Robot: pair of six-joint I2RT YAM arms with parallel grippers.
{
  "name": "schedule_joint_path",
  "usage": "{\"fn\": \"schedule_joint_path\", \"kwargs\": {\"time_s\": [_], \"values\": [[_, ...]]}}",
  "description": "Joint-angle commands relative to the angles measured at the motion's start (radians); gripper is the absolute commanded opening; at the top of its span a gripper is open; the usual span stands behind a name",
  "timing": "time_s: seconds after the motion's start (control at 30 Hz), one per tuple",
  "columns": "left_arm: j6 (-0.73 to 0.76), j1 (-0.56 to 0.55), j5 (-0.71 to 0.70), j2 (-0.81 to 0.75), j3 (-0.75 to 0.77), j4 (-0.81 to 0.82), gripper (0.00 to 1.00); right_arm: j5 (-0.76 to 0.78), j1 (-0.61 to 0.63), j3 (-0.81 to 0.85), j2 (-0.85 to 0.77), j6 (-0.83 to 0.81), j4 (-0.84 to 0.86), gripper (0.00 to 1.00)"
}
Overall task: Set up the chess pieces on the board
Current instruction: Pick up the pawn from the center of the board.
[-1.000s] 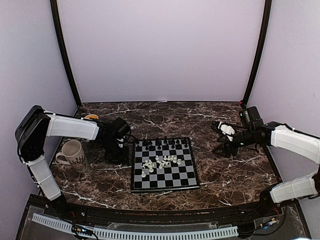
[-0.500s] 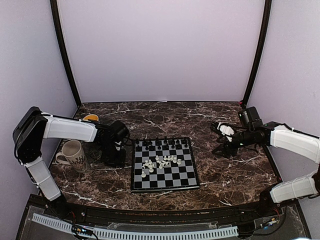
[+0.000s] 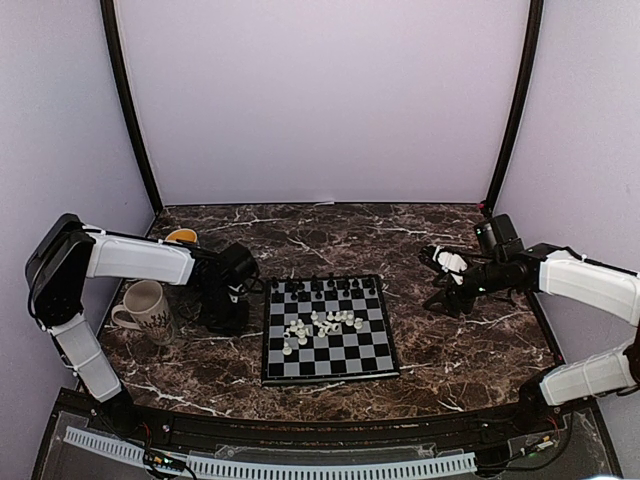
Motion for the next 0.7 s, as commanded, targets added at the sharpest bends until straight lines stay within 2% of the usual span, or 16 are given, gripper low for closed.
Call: {"fn": "schedule_joint_path", "kwargs": {"time_s": [0.0,0.23,0.33,0.43,0.57,0.67], "values": [[0.001,-0.004,0.014,0.020,-0.050,-0.078,0.22,0.003,0.008,0.016,0.005,-0.005,-0.003,0.65],[0.086,-0.005,0.010,-0.019,-0.057,-0.050,0.11,-0.017,0.008,0.061,0.016,0.050,0.004,0.62],[0.149,-0.007,-0.002,-0.076,-0.055,-0.028,0.08,-0.003,0.008,0.181,0.048,0.076,-0.044,0.62],[0.206,-0.036,-0.008,-0.192,-0.068,0.032,0.06,-0.063,0.005,0.328,0.091,0.123,-0.112,0.62],[0.267,-0.094,0.011,-0.349,-0.127,0.204,0.06,-0.242,0.007,0.507,0.189,0.289,-0.155,0.61],[0.327,-0.146,0.039,-0.451,-0.223,0.443,0.06,-0.352,0.019,0.626,0.321,0.399,-0.201,0.57]]}}
